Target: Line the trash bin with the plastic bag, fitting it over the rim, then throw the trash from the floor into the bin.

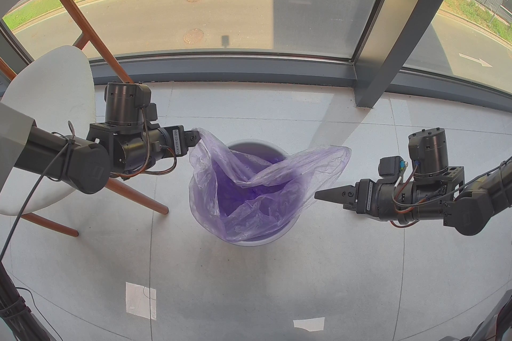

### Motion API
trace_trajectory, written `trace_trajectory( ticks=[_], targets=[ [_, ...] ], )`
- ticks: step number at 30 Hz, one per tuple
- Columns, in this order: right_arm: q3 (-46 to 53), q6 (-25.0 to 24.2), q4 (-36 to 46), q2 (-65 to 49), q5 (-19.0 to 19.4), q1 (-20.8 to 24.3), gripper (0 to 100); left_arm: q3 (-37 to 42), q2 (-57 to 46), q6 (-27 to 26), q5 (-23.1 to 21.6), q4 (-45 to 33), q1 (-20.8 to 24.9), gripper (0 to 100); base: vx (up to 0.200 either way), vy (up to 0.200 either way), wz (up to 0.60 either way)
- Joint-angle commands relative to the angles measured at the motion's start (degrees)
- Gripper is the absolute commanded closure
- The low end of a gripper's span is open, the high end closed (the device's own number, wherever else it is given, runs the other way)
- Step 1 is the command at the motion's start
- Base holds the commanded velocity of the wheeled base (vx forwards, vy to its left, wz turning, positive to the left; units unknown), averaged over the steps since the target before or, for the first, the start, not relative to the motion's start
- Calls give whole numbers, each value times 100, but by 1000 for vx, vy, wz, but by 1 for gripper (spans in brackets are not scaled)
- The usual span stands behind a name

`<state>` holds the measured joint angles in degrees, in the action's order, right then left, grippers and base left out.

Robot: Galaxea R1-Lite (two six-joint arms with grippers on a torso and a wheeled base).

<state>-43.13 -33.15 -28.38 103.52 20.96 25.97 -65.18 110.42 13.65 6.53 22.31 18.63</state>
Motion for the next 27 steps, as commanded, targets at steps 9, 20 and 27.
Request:
trace_trajectory(
  ticks=[9, 20, 27],
  targets=[
    [-363, -113, -317, 634, -39, 40, 0, 375, -1664, -21, -214, -1317, 18, 0, 0, 0, 0],
    [-987, -96, -326, 1346, -320, 154, 0, 1377, -2350, -205, -1023, -1827, 317, 0, 0, 0, 0],
    [-1444, -104, -326, 1592, -329, 154, 0, 1491, -1761, -188, -1093, -1791, 669, 0, 0, 0, 0]
  ],
)
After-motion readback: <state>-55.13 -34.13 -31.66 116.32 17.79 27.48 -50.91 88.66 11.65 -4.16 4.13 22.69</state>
